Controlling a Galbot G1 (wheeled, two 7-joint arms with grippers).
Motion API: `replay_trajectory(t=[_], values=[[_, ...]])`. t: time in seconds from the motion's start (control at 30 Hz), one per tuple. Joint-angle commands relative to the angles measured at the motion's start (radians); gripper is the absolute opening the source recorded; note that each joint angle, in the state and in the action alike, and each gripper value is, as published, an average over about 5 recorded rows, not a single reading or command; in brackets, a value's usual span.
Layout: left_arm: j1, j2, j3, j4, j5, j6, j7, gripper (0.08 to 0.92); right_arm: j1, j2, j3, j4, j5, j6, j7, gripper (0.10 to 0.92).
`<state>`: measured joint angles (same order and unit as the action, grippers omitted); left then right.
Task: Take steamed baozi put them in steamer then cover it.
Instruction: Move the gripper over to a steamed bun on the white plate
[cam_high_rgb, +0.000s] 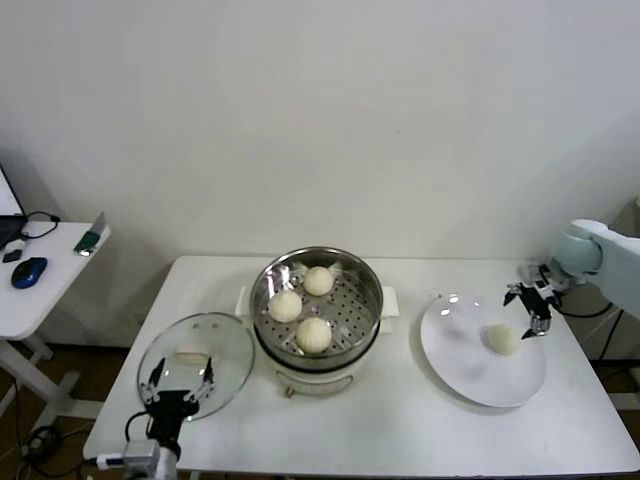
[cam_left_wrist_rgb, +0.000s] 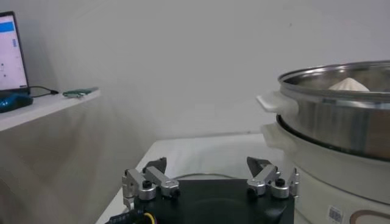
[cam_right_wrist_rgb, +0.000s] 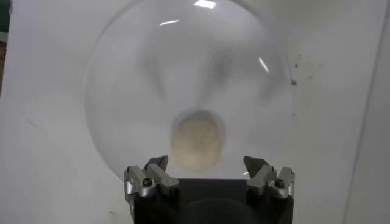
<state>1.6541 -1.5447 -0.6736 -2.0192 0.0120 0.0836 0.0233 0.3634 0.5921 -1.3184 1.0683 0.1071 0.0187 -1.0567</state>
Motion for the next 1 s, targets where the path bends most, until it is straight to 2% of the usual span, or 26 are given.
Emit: replay_trajectory(t=[0.03,0.73,1.0], values=[[-0.002,0.0,0.0,0.0,0.0,0.001,0.0,0.823,-0.211,0.004,0.199,-0.088,-0.067,-0.011,0.008,0.823],[-0.001,0.006,-0.007,-0.006,-0.001,0.005,0.001,0.823,-0.269,0.078,0.273,-0.151,-0.094,-0.032,0.031,0.821],[-0.005,0.005,-0.007,-0.006,-0.001,0.008,0.001,0.823,-0.266,0.083,0.27,-0.15,-0.115,-0.033,0.027,0.752]])
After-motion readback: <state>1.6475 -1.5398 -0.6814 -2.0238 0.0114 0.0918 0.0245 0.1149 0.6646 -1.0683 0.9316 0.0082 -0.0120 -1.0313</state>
